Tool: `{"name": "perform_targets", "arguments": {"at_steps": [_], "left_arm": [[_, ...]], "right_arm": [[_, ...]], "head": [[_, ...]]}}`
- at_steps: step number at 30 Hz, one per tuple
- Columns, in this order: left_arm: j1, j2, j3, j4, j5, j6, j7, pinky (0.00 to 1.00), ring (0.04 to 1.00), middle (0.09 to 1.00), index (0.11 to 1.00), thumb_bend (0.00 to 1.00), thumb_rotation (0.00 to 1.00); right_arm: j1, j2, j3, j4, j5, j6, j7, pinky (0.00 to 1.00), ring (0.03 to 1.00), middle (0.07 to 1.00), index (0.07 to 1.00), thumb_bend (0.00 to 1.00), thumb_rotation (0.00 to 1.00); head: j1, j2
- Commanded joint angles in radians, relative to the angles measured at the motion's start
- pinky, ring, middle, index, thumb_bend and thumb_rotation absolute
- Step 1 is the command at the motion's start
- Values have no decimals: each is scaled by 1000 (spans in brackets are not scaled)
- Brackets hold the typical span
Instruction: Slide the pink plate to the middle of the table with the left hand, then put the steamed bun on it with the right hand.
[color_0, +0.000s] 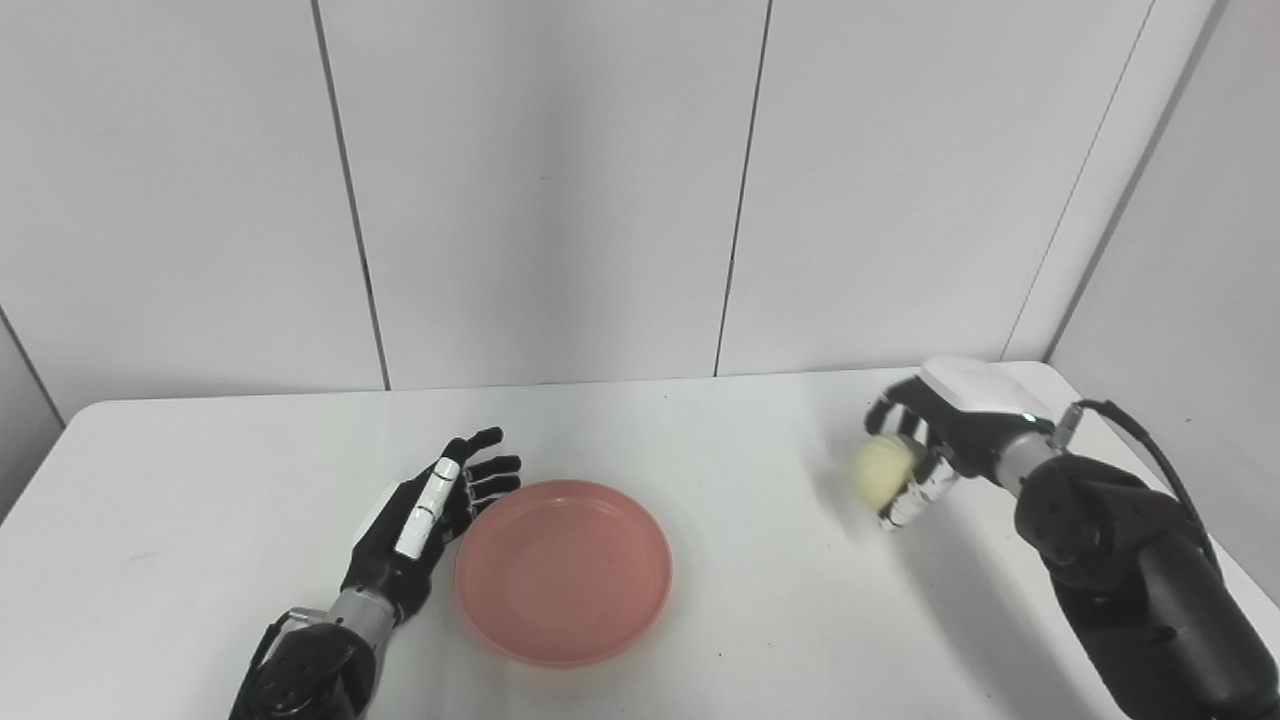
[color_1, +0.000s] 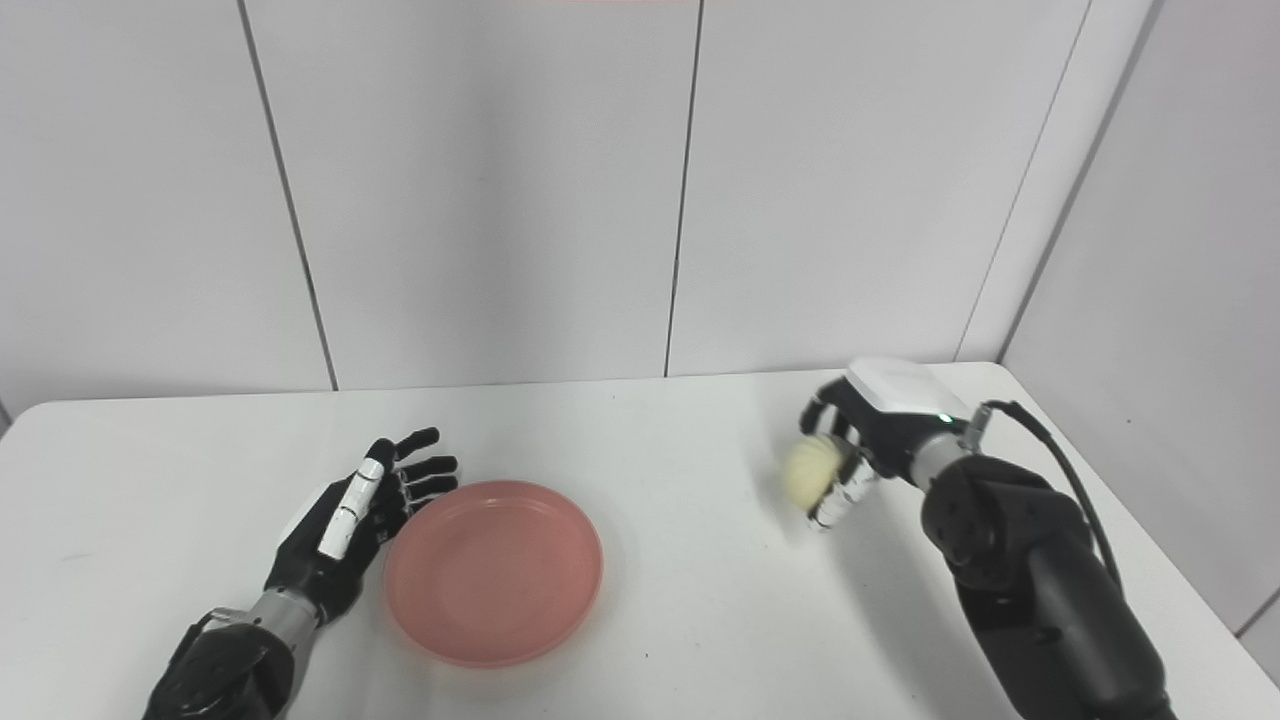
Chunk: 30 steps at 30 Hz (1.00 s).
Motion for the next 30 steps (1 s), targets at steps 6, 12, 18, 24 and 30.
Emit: {"name": "perform_targets", "arguments": {"at_steps": [6, 12, 18, 24, 30], "left_arm": [[-10, 2, -6, 16, 0, 15, -12, 758, 779, 777, 829, 685, 889], [-13, -7, -7, 23, 3, 17, -5, 757, 776, 772, 826, 684, 879], [-16, -26, -21, 31, 18, 7, 3, 766, 786, 780, 831, 676, 873], [-29, -52, -27, 69, 29, -19, 16, 783, 791, 793, 839, 698, 861], [-45, -73, -39, 107, 52, -46, 39, 772, 773, 771, 827, 687, 853]], "right_arm": [[-115, 33, 27, -88, -42, 7, 58, 409, 507, 490, 624, 567, 0], [-167, 80, 75, -130, -65, 4, 101, 397, 488, 489, 619, 564, 0], [-187, 144, 91, -133, -63, 1, 112, 294, 402, 484, 609, 566, 0], [-187, 167, 132, -110, -55, -38, 88, 257, 358, 480, 608, 569, 0], [-179, 190, 173, -105, -27, -48, 86, 388, 491, 490, 625, 565, 0]], "head": [[9, 1], [42, 1], [137, 3], [213, 4], [262, 10]]}}
